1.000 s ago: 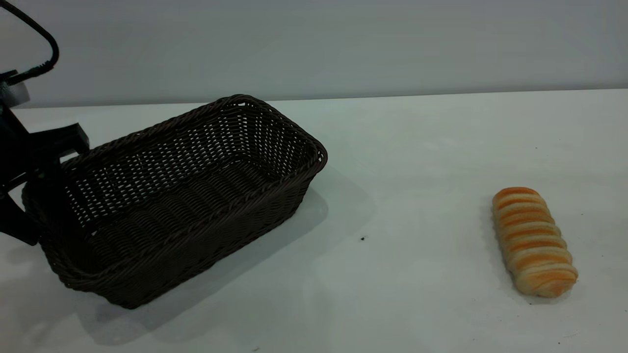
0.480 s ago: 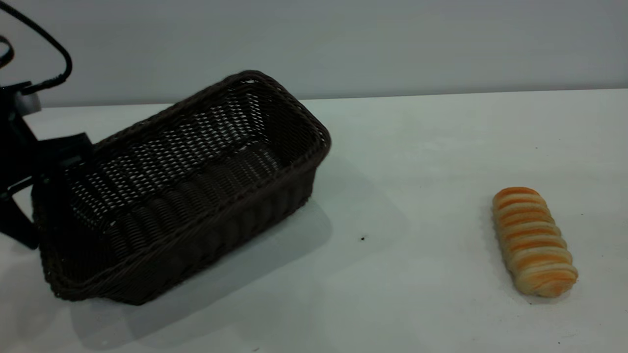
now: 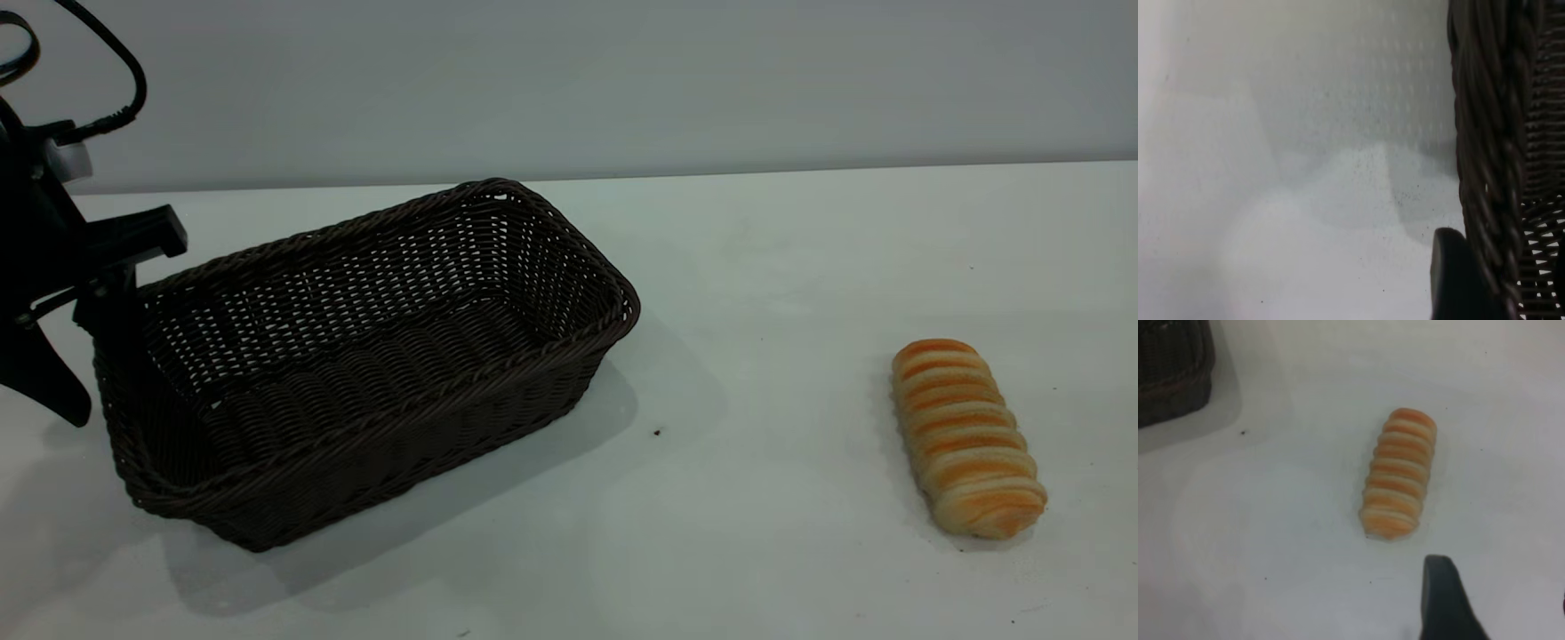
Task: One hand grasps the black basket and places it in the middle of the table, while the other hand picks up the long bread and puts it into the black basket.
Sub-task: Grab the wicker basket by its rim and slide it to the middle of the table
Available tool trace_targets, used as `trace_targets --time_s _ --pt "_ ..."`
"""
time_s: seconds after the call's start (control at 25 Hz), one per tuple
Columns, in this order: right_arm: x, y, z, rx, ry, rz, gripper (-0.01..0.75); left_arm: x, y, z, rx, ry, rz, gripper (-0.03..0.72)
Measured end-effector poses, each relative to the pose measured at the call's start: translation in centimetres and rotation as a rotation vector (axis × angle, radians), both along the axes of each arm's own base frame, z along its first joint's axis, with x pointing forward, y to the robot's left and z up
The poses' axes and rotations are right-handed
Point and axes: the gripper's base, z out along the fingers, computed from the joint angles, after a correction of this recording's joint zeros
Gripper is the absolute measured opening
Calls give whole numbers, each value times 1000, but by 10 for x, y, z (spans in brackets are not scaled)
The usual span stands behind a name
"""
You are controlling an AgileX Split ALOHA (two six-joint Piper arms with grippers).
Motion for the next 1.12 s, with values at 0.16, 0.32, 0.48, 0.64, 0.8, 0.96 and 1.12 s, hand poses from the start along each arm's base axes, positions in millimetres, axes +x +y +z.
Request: trace_targets --time_s 0.16,0.32,0.48,0.64,0.8,0.96,1.12 --pt "0 0 0 -1 -1 0 408 0 0 0 1 1 -2 418" --pt "0 0 0 -1 -1 0 408 -2 2 0 28 20 -9 418" --pt "0 0 0 -1 -2 0 408 -1 3 -3 41 27 9 418" --pt "0 0 0 -1 -2 0 408 2 0 -16 45 31 5 418" --pt "0 0 0 0 -4 0 408 6 -12 -30 52 10 -25 418" --pt "0 0 0 0 -4 0 408 7 -17 -44 59 20 -40 390" --pt "0 0 0 0 -5 0 408 8 -17 -43 56 9 -32 203"
